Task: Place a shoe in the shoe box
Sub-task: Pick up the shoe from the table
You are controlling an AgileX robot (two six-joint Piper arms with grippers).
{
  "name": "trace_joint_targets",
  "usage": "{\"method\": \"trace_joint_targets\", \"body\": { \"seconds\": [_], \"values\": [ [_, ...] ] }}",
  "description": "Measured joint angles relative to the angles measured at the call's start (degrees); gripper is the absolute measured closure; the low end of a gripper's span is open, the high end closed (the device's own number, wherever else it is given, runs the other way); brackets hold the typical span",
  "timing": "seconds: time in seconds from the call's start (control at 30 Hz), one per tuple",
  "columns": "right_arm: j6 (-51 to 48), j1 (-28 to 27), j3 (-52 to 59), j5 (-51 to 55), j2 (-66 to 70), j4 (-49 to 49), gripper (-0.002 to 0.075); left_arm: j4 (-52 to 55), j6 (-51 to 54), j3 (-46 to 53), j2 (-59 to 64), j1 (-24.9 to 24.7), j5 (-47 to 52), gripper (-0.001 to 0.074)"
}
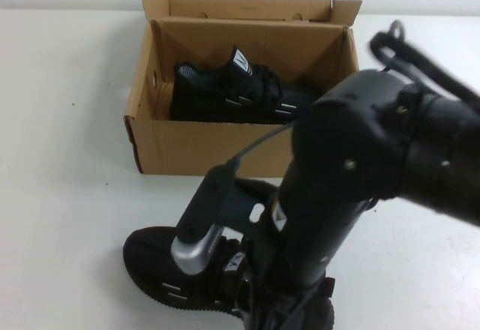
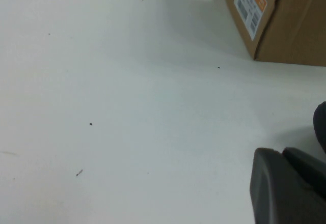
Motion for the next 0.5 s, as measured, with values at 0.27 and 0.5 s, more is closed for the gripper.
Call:
{"method": "trace_joint_targets", "body": {
  "seconds": [0.27,0.5],
  "values": [
    [2.77,0.98,0.0,-5.15,5.31,-2.42,0.0352,0.0,0.0,0.0,0.0,0.0,0.0,0.0739],
    [3.9,1.01,-0.04,-11.22,10.29,-2.57,0.0353,0.0,0.0,0.0,0.0,0.0,0.0,0.0739]
  ]
}}
